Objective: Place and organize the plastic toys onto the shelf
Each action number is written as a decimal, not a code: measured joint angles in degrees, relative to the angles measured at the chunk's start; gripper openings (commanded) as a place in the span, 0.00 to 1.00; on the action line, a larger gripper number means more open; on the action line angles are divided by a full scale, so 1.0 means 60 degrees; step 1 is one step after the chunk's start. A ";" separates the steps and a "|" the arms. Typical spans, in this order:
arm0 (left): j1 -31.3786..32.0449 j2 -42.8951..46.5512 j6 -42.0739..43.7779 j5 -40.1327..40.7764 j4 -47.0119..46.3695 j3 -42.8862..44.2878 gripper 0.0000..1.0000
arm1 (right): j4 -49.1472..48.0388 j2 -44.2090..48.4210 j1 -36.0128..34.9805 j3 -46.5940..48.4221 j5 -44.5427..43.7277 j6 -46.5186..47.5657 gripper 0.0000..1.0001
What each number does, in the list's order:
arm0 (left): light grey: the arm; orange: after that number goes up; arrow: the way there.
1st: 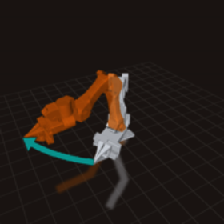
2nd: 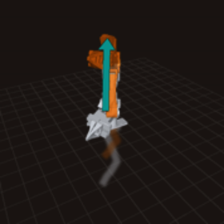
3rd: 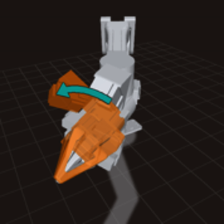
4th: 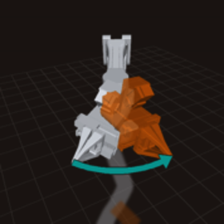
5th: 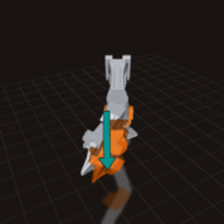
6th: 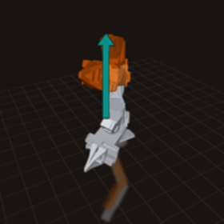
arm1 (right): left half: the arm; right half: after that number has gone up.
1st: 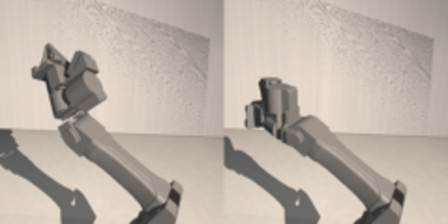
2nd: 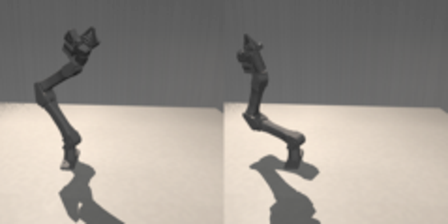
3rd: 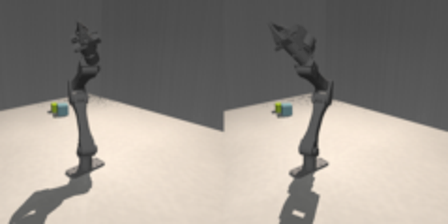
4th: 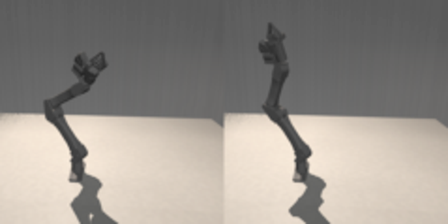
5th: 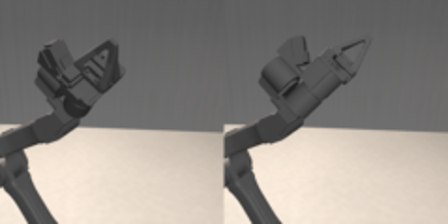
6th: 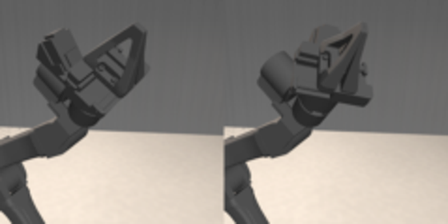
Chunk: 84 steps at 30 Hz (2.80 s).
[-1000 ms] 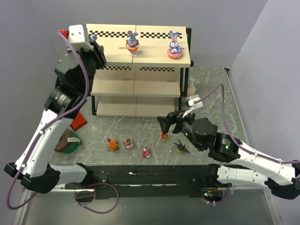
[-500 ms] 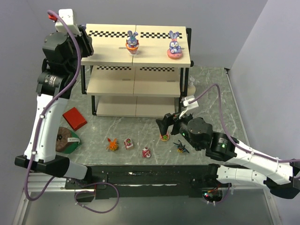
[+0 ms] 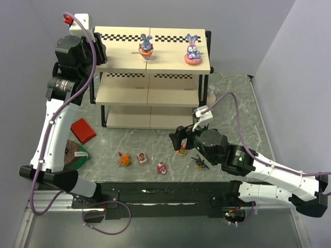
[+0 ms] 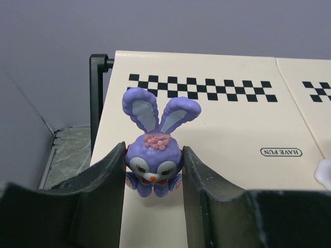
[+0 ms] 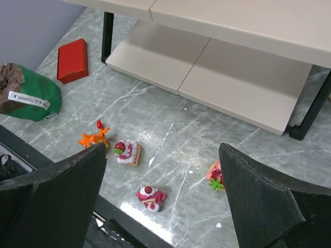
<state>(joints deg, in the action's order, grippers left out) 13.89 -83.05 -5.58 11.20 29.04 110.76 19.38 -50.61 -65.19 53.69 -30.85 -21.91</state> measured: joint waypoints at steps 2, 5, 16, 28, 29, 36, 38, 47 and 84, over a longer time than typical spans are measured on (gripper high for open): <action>0.0000 -0.0007 0.0007 0.0004 -0.0011 -0.0076 0.02 | 0.0011 -0.0015 -0.0004 0.0011 0.0007 -0.0022 0.95; 0.0000 -0.0040 0.0040 0.0000 -0.0004 -0.0193 0.03 | 0.0069 -0.0022 0.0000 0.0058 0.0011 -0.0066 0.95; 0.0000 -0.0015 0.0044 0.0000 -0.0561 -0.0739 0.18 | 0.0215 -0.0022 0.0033 0.0069 0.0011 -0.0208 0.95; 0.0000 0.1373 0.0146 -0.0200 -0.2335 -0.2929 0.37 | 0.0222 -0.0084 0.0033 0.0069 0.0011 -0.0211 0.95; 0.0000 0.1497 0.0171 -0.0233 -0.2390 -0.3060 0.37 | 0.0222 -0.0091 0.0033 0.0069 0.0011 -0.0211 0.95; 0.0000 0.1636 0.0313 -0.0401 -0.2426 -0.3173 0.42 | 0.0222 -0.0098 0.0033 0.0069 0.0015 -0.0280 0.95; 0.0000 0.1636 0.0324 -0.0401 -0.2426 -0.3173 0.45 | 0.0222 -0.0098 0.0033 0.0069 0.0018 -0.0284 0.95; 0.0000 0.1636 0.0328 -0.0397 -0.2426 -0.3177 0.58 | 0.0222 -0.0098 0.0033 0.0069 0.0015 -0.0317 0.94; 0.0000 0.4663 -0.0353 0.0120 -0.1840 -0.4076 0.97 | 0.1279 -0.0350 0.1749 0.0259 0.1355 -0.1490 0.95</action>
<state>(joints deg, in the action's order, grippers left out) 13.89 -55.07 -7.70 11.92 18.00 86.30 27.05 -52.71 -54.70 55.24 -22.72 -30.85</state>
